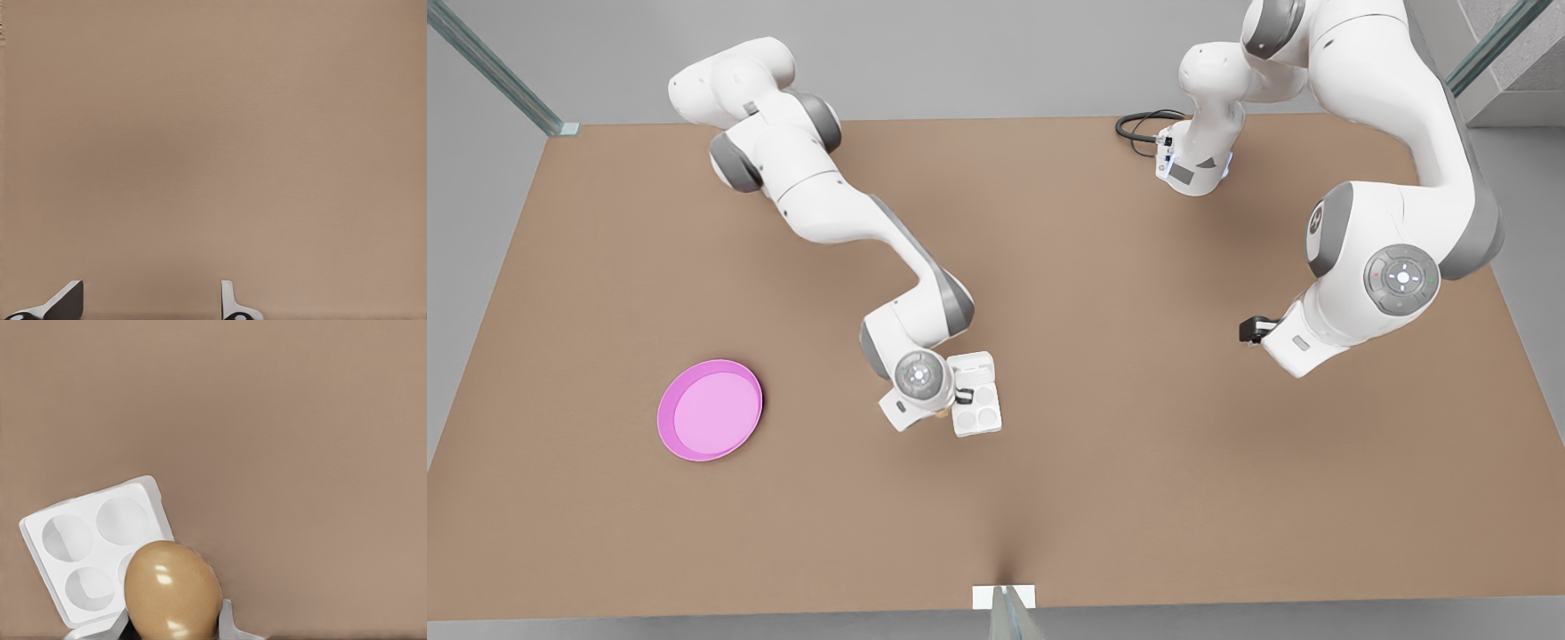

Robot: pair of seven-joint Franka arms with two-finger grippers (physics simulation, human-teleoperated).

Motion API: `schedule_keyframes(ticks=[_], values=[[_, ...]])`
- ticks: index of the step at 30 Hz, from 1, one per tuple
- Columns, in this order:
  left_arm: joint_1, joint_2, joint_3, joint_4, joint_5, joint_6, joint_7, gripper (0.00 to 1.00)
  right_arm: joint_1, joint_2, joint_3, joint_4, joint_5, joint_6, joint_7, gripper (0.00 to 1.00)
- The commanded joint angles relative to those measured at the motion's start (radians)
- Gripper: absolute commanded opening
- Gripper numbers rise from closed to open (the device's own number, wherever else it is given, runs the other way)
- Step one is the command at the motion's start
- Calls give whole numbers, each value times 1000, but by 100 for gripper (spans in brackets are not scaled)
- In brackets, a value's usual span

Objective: Pack egg into the box and close the box lid

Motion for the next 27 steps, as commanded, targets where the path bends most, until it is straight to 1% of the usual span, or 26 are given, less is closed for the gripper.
schedule_keyframes(ticks=[1, 6, 10, 17, 18, 19, 22, 24, 25, 26, 27], values=[[0, -2, 0, 0, 3, -2, -6, 100, 16, 19, -5, 26, 11, -4, 190, 48], [0, 1, -2, -5, 3, -1, -31, 100, 46, 48, -13, 58, 22, 2, 207, 49], [1, 1, 0, -5, 3, 1, -31, 100, 85, 57, -13, 58, 48, 70, 253, 50], [1, 6, 0, -7, 3, 2, -32, 100, 84, 106, -31, 66, 52, 90, 252, 51], [1, 6, 0, -7, 3, 2, -32, 100, 85, 112, -34, 76, 52, 91, 250, 72], [1, 6, 0, -7, 3, 4, -32, 100, 89, 112, -33, 76, 52, 85, 245, 100], [3, 6, 0, -5, 3, 6, -31, 100, 89, 96, -33, 75, 52, 55, 245, 100], [-2, -5, 0, -7, 3, -4, -36, 100, 32, 30, -30, 60, 46, 38, 239, 100], [-23, -20, -3, -11, 3, -16, -101, 100, -17, -42, -27, -15, 45, 18, 155, 100], [-33, -94, -26, -77, 1, -27, -118, 100, -95, -173, -25, -208, 23, 16, -23, 100], [-34, -131, -89, -119, -6, -19, -179, 100, -167, -312, -25, -405, -76, -4, -182, 100]])
